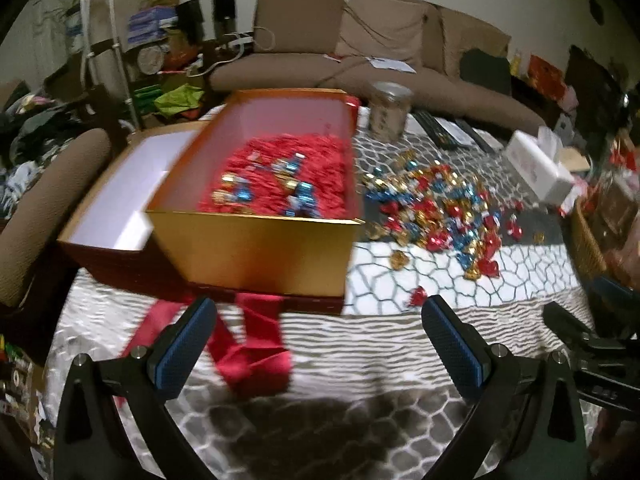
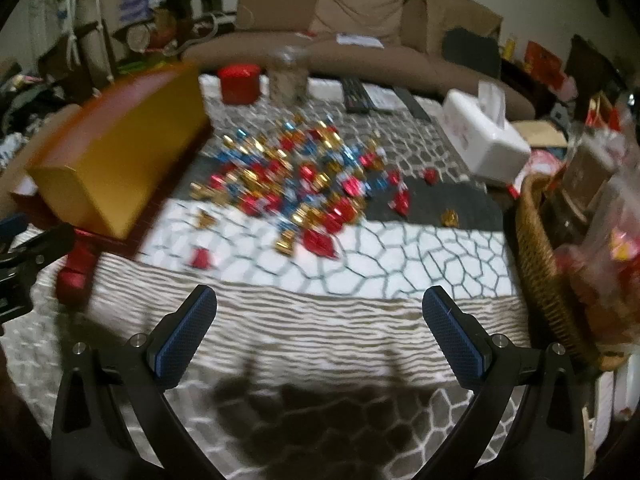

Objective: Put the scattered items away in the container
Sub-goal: 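Move the left tool toward the chocolates while the right tool also approaches them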

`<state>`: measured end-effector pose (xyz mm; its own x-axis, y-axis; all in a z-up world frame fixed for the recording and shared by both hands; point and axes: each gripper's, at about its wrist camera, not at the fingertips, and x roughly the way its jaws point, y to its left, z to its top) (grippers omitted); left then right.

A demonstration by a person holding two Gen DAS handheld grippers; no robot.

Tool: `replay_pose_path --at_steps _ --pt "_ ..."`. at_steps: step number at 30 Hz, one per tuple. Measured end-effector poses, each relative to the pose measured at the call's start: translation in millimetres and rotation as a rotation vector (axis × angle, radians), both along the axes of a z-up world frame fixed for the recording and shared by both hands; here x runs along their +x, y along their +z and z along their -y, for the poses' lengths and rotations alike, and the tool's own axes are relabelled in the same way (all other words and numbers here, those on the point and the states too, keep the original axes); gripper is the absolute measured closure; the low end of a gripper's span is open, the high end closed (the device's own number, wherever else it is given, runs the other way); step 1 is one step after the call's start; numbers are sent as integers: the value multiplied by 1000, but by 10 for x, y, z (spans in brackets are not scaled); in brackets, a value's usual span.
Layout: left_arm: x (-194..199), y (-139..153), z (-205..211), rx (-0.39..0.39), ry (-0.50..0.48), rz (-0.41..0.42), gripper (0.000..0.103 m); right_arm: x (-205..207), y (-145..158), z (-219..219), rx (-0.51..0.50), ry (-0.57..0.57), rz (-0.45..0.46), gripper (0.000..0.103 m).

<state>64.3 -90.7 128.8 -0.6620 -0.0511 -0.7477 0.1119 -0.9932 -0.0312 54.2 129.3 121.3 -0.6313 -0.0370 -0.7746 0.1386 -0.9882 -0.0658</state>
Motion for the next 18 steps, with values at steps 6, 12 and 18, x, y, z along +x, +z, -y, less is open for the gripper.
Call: replay_pose_path --at_steps 6,12,18 --pt "260 359 243 -18 27 -41 0 261 470 244 -12 35 -48 0" --pt "466 667 386 -36 29 -83 0 446 812 406 -23 50 -87 0" --pt "626 856 411 -22 24 -126 0 624 1062 480 -24 74 -126 0"
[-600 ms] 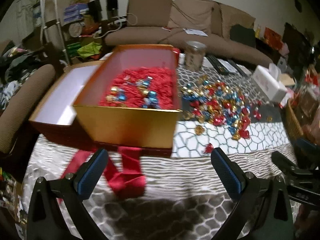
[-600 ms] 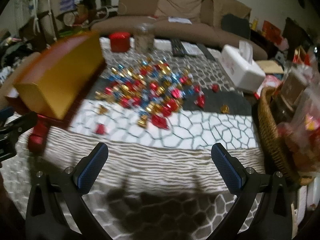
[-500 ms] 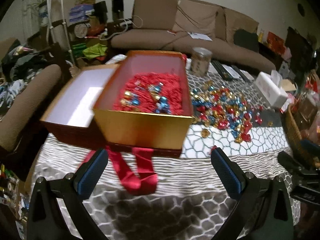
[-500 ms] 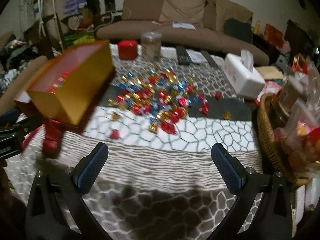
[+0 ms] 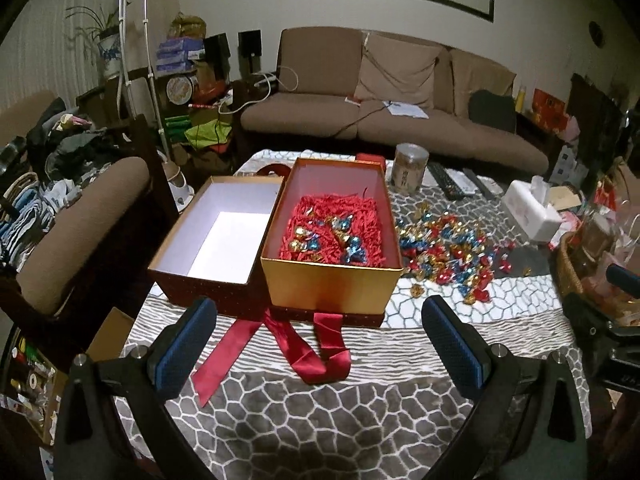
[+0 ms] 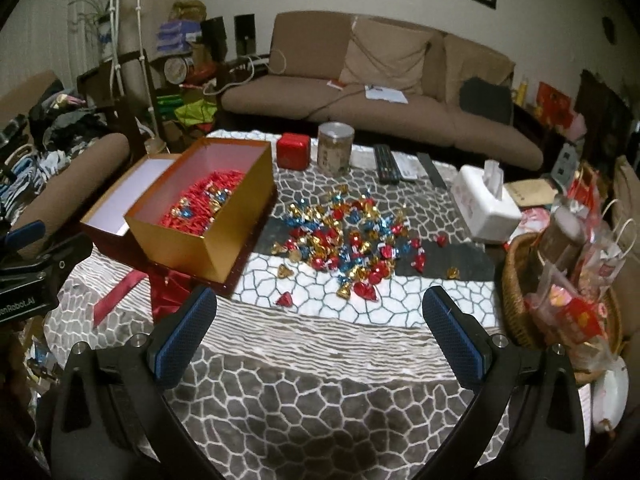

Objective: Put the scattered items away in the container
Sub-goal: 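Move the left tool toward the chocolates while the right tool also approaches them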

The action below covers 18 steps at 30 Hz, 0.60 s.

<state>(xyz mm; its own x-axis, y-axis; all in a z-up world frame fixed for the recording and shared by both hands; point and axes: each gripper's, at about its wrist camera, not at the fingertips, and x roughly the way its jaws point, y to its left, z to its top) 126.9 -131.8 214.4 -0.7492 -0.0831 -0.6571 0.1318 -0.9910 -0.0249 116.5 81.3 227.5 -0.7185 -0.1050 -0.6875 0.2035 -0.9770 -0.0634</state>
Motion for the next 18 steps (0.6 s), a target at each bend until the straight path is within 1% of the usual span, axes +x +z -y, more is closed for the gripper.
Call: replay_pose_path --at_steps 5,9,12,15,18 --pt "93 61 -140 16 -34 -30 0 95 102 -54 -18 19 -15 0" --pt "104 1 -329 42 -107 -43 0 160 99 -284 -39 13 -22 0" --pt "100 -137 -490 69 -176 -57 0 183 39 -543 -77 11 -21 0" --pt "77 -338 -706 78 -244 -55 0 164 -67 -817 -132 24 -2 0" --pt "76 -562 -942 64 -333 -69 0 134 -212 -999 -127 29 6 0"
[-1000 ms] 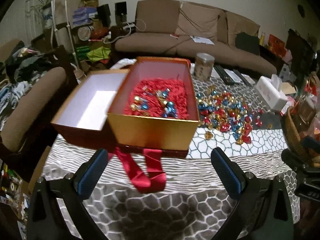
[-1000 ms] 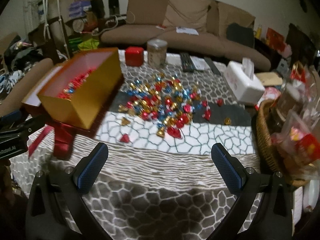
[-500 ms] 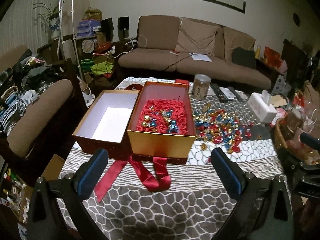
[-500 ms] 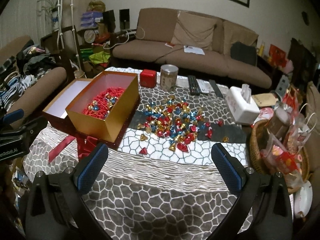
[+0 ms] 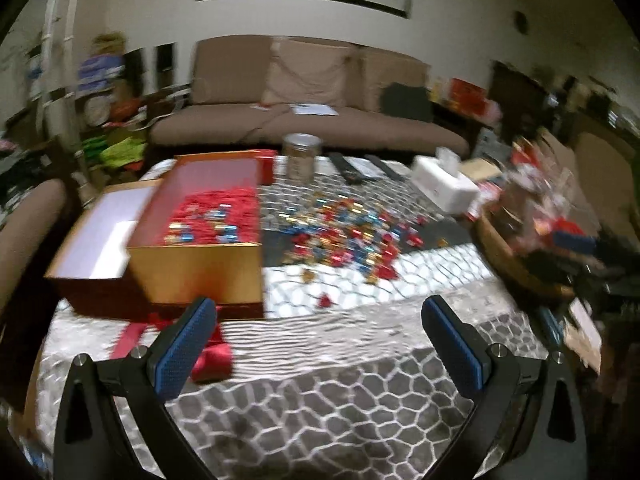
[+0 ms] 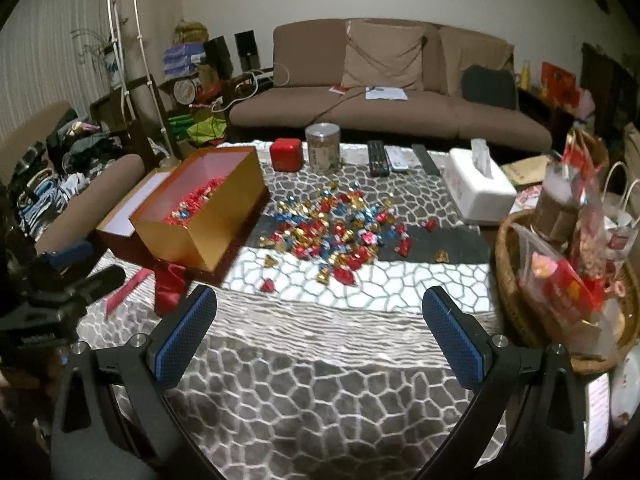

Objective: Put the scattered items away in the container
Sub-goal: 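Move the left tool toward the chocolates while the right tool also approaches them, then close the left tool on a red kiss while the right tool grasps another red kiss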

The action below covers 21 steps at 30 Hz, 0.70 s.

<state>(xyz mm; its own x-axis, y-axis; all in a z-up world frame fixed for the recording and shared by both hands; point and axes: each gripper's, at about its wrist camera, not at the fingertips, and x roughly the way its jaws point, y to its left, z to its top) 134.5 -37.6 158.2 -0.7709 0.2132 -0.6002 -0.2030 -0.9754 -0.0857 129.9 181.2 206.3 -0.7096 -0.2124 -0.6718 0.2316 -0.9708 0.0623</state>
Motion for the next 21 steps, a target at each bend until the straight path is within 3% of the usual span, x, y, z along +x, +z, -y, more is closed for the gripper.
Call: replay_pose_path --at_steps 4,7,9,14,19,21 --pt "-99 -276 -249 -35 -66 17 0 -60 -224 -103 33 16 9 1" --pt "-207 -391 -308 -3 -89 25 0 -173 -364 -165 26 30 23 15" --pt "-300 -457 -320 18 -95 34 0 -257 -460 -181 22 39 40 20" --pt "-590 -640 -279 59 -81 82 0 -586 -788 -160 17 93 94 51" --pt "-851 -838 -271 68 -61 104 2 -1017 -1186 -103 13 150 170 67" --pt "-946 -933 -278 77 -70 130 13 -1183 -1334 -105 7 164 189 67"
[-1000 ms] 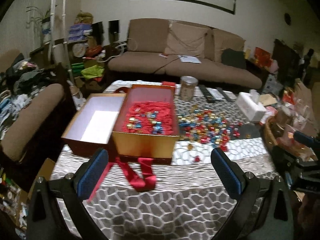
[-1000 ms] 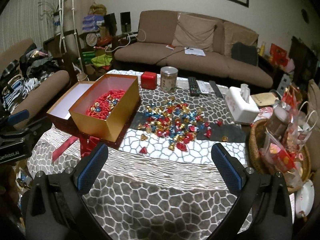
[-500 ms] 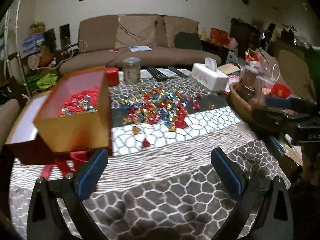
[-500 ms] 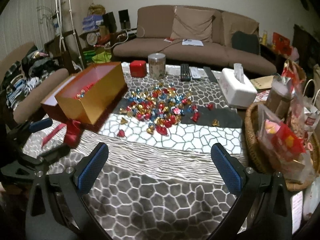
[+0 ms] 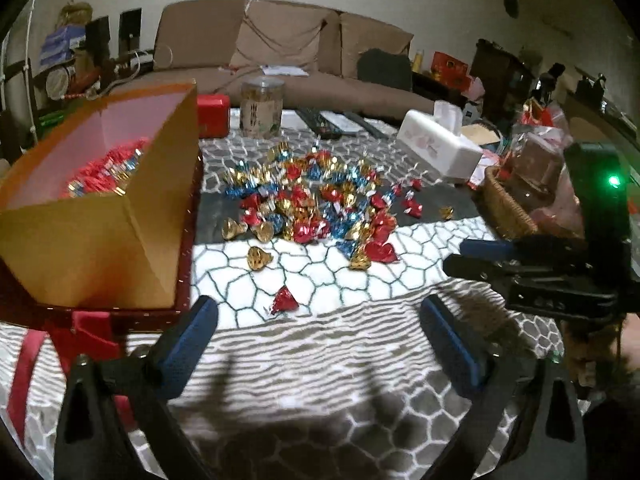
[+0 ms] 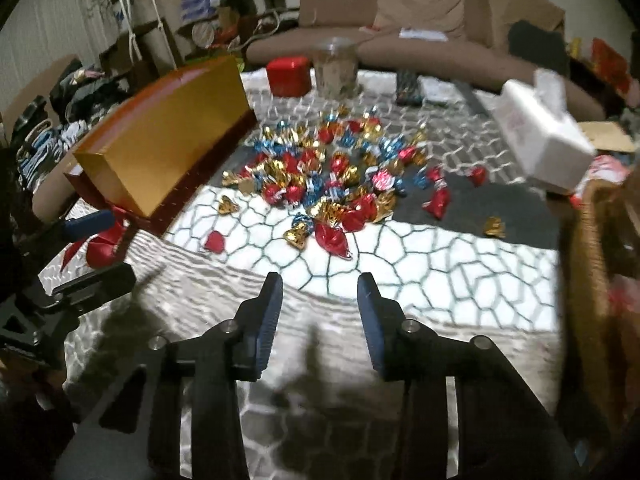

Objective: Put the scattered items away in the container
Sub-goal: 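Close the left tool on a red kiss while the right tool grasps another red kiss, then carry the red kiss in the left tool over the white-lined lid while the right tool carries its kiss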

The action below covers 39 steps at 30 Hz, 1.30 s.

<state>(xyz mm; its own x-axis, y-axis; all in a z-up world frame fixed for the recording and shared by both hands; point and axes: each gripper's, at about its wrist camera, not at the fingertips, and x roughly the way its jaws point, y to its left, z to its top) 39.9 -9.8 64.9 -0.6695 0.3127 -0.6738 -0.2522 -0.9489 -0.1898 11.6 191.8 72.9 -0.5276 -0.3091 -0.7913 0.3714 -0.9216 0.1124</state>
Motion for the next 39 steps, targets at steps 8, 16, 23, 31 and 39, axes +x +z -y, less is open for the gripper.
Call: replay_pose_path --at_steps 8,16,23,31,39 --pt "-280 -352 19 23 16 86 29 -414 -326 76 43 49 14 69" --pt "-490 -540 -54 -33 28 111 29 -570 -518 223 91 114 12 72" --pt "-547 -604 -22 -53 39 109 80 -488 -623 383 203 172 -36 83" --pt "-521 -564 -4 -10 28 113 80 -515 -563 281 140 139 -21 84" --pt "-263 -74 -22 33 -35 45 80 -279 -19 214 2 120 -67 84"
